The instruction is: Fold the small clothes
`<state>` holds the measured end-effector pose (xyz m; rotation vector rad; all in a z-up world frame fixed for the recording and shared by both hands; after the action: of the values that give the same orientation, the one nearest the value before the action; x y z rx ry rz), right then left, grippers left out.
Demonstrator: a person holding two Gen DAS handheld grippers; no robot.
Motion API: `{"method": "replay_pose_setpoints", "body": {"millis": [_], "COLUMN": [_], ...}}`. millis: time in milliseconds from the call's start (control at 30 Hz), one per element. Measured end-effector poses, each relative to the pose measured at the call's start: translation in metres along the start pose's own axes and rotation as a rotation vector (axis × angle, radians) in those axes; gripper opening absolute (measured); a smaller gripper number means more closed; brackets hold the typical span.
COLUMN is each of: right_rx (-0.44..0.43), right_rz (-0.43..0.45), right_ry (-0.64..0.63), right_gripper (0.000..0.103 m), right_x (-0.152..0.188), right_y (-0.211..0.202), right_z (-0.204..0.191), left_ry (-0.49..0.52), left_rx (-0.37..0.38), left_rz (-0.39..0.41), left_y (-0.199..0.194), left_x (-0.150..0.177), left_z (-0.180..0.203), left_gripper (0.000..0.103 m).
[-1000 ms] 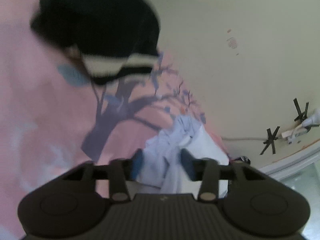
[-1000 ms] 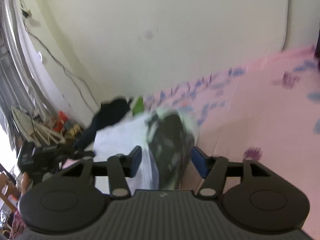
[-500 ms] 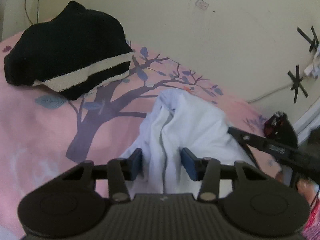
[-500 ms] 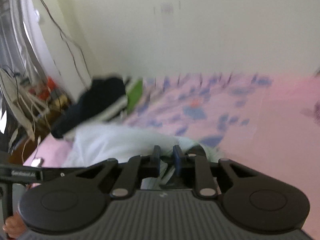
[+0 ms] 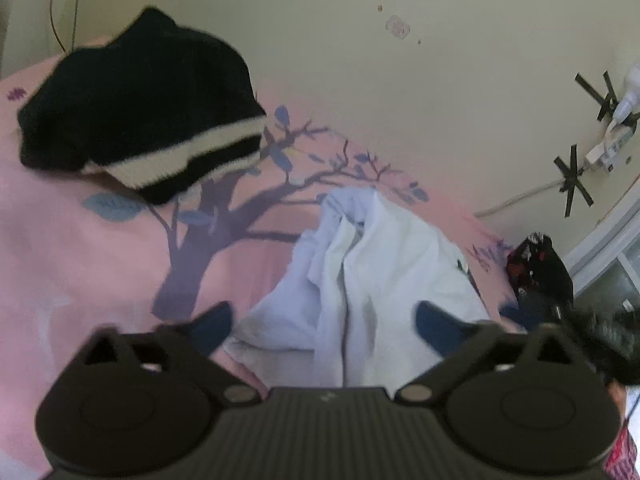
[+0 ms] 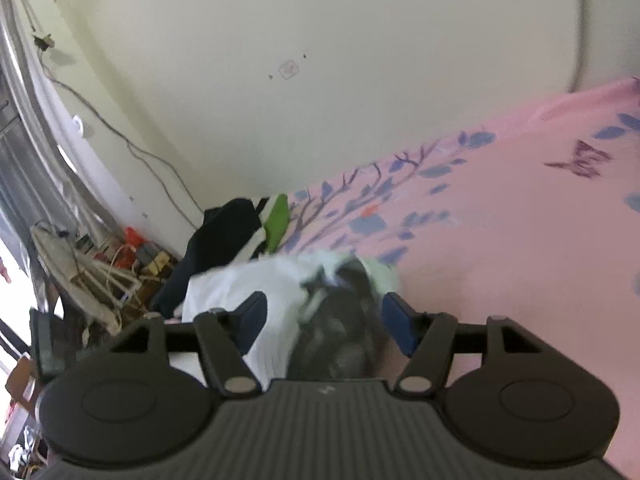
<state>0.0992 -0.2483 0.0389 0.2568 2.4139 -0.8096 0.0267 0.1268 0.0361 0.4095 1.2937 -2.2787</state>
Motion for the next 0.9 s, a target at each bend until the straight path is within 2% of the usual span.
{"method": "replay_pose_setpoints", "body": {"millis": [167, 367, 500, 533, 567, 633, 767, 900], "right_rx": [-0.049, -0.097, -0.123, -0.121, -0.132, -0.134, -0.137, -0.139], "right_rz": [-0.089, -0.162, -0.172, -0.167, -0.166, -0.155, -0.137, -0.137], "right_ry": [0.038, 0.024, -0.002, -0.014, -0.022, -0.017, -0.011, 0.002], "right_gripper": [0.058, 0.058, 0.06, 0.07, 0.075, 0.077, 0.072, 0.072], "right_x": [0.028, 0.041, 0.033, 0.03, 0.028, 0.026, 0.031, 0.033], "right_y": [-0.013, 0.01, 0.034, 0.038, 0.042, 0.046, 0.041, 0.032], "right_z": [0.015, 0.006, -0.008, -0.012, -0.016, -0.018, -0.013, -0.007], "left_ry": [0.01, 0.067, 0.077, 0.071, 0.061, 0.032, -0.028, -0.056], "left_rx": [0.074, 0.099, 0.123, 0.136, 0.147, 0.176, 0.219, 0.235], "left_rz": [-0.051, -0.086, -0.088, -0.09, -0.092, -0.096, -0.088, -0.088], "left_y": [0.007, 0.021, 0.02, 0.019, 0.018, 0.017, 0.01, 0.003], "left_x": [-0.001, 0.004, 0.004, 0.003, 0.002, -0.001, -0.003, 0.001], "left_z": [0.001, 0.01, 0.006, 0.003, 0.0, -0.007, -0.019, -0.023], "left_gripper": [0.103, 0.103, 0.103, 0.103, 0.103, 0.103, 0.103, 0.103]}}
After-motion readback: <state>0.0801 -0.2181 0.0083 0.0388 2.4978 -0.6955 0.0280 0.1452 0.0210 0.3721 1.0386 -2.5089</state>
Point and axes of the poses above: each gripper's, at about its wrist camera, not at the fingertips, and y roughly the way its jaws point, z to its right, x to its underside, the point moved 3 cm from there along y, roughly the way its jaws point, and after that the axes turned 14 degrees about -z, right-handed, at the moved point
